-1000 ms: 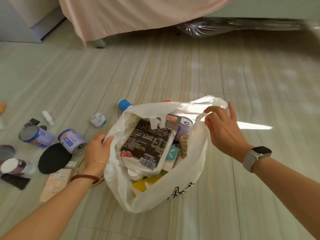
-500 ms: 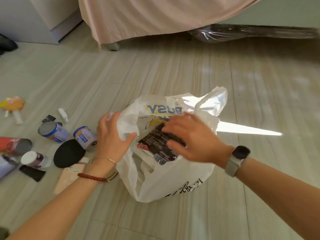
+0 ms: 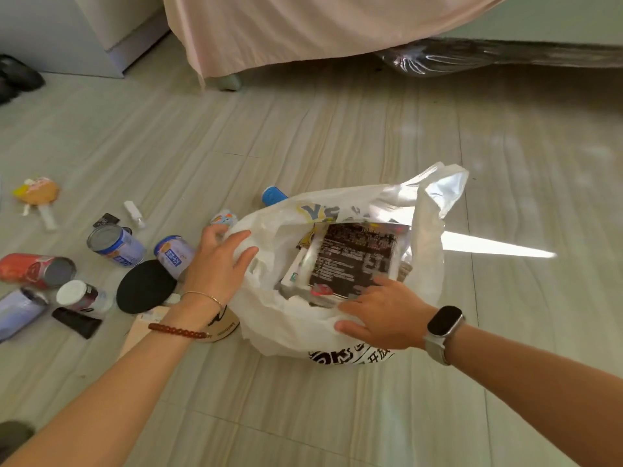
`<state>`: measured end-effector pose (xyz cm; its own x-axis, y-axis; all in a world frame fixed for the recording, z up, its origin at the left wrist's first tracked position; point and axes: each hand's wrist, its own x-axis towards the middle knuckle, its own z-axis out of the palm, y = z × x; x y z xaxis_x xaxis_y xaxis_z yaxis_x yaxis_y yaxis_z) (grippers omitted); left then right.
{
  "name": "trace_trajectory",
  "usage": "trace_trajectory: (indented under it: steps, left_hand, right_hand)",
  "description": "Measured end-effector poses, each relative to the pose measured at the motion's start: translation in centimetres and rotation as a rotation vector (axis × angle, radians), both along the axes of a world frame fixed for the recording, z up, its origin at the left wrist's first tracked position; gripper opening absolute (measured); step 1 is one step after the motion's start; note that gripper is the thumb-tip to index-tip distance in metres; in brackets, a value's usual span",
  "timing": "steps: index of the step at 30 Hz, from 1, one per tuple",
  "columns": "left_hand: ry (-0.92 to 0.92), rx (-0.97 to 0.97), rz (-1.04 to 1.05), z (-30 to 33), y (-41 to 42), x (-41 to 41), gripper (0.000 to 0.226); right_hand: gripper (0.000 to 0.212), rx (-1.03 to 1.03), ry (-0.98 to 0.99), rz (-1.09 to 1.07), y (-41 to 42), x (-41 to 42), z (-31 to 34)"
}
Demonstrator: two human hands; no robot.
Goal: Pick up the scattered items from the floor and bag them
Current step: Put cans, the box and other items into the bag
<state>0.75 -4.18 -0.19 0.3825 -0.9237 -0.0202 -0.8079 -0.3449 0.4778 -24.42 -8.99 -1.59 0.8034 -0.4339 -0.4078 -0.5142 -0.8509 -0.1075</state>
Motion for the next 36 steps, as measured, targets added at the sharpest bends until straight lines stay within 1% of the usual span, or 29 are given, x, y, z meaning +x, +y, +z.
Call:
trace_trajectory:
  steps: [2, 4, 6, 7, 8, 9, 11, 12, 14, 15, 16, 18, 19, 20, 21, 22, 24, 25, 26, 28, 29, 30, 32, 34, 36]
  left_hand:
    - [-0.221, -0.075, -0.12, -0.1, 0.4, -0.8, 0.039]
    - [-0.396, -0.173, -0.371, 0.1, 0.7, -1.9, 0.045]
    - [-0.46, -0.2, -0.643, 0.1, 1.3, -3.1, 0.053]
    - [-0.477, -0.185, -0.732, -0.4, 1.6, -3.5, 0.053]
    - [-0.501, -0.149, -0.767, -0.8, 1.9, -3.6, 0.053]
    - [-0.53, -0.096, -0.755, -1.3, 2.3, -3.3, 0.057]
    - [-0.556, 0.064, -0.665, -1.8, 2.8, -2.0, 0.067]
    - [-0.534, 0.129, -0.614, -1.9, 3.1, -1.2, 0.068]
    - [-0.433, 0.188, -0.571, -2.0, 3.6, 0.2, 0.061]
    - [-0.347, 0.152, -0.562, -2.0, 3.9, 0.6, 0.056]
    - [-0.254, 0.068, -0.529, -1.7, 4.1, 0.9, 0.052]
    - [-0.064, -0.095, -0.387, -0.6, 4.9, 1.3, 0.047]
    - [-0.017, -0.163, -0.315, -0.2, 5.3, 2.0, 0.044]
    - [0.003, -0.189, -0.24, 0.0, 5.8, 3.1, 0.044]
    - [0.011, -0.171, -0.169, -0.1, 6.4, 4.5, 0.047]
    - [0.015, -0.112, -0.098, -0.6, 7.1, 6.2, 0.05]
    - [0.005, 0.057, 0.06, -2.2, 8.7, 9.9, 0.047]
    - [-0.005, 0.149, 0.145, -3.3, 9.6, 11.5, 0.041]
    - [-0.007, 0.23, 0.226, -4.4, 10.5, 12.8, 0.038]
    - [0.061, 0.363, 0.357, -6.7, 11.8, 14.6, 0.04]
    - [0.104, 0.413, 0.41, -7.8, 12.3, 15.2, 0.042]
    - [0.132, 0.455, 0.455, -8.9, 12.6, 15.5, 0.045]
    - [0.123, 0.51, 0.529, -11.0, 13.0, 15.7, 0.052]
    - [0.087, 0.522, 0.599, -12.8, 13.2, 15.1, 0.066]
    - [0.047, 0.486, 0.642, -14.3, 13.1, 14.5, 0.08]
  right_hand:
    - [0.061, -0.024, -0.052, -0.045, -0.4, -1.1, 0.0]
    - [0.053, 0.05, -0.155, -0.082, -0.2, -2.2, 0.1]
    - [0.045, 0.079, -0.284, -0.054, 0.6, -2.4, 0.2]
    - [0.04, 0.064, -0.362, -0.009, 1.1, -2.3, 0.1]
    - [0.035, 0.033, -0.436, 0.027, 1.5, -2.0, 0.1]
    - [0.03, 0.005, -0.494, 0.039, 1.6, -1.8, 0.1]
    - [0.028, -0.049, -0.579, 0.046, 1.4, -1.3, 0.5]
    - [0.028, -0.065, -0.604, 0.061, 1.4, -0.9, 0.8]
    - [0.031, -0.067, -0.635, 0.074, 1.0, 0.2, 1.2]
    - [0.03, -0.065, -0.655, 0.061, 0.8, 1.1, 1.5]
    - [0.029, -0.072, -0.69, 0.03, 0.6, 2.1, 2.0]
    - [0.031, -0.09, -0.81, -0.035, 0.4, 4.9, 3.3]
    - [0.032, -0.091, -0.866, -0.048, 0.3, 6.6, 4.2]
    - [0.033, -0.092, -0.909, -0.051, 0.4, 8.3, 4.9]
    - [0.033, -0.09, -0.937, -0.051, 0.5, 10.0, 5.5]
    - [0.033, -0.088, -0.953, -0.049, 0.8, 11.7, 5.9]
    - [0.032, -0.03, -0.904, -0.079, 2.0, 15.5, 5.9]
    - [0.032, 0.037, -0.805, -0.105, 2.7, 17.5, 5.4]
    - [0.032, 0.101, -0.664, -0.127, 3.4, 19.4, 4.5]
    - [0.033, 0.187, -0.378, -0.178, 4.2, 22.8, 1.8]
    - [0.032, 0.215, -0.265, -0.201, 4.5, 24.1, 0.2]
    - [0.031, 0.229, -0.169, -0.223, 4.6, 25.0, -1.3]
    - [0.034, 0.227, -0.033, -0.274, 4.6, 26.4, -4.6]
    - [0.042, 0.178, 0.031, -0.352, 4.4, 27.2, -7.2]
    - [0.054, 0.141, 0.03, -0.424, 4.2, 27.5, -9.3]
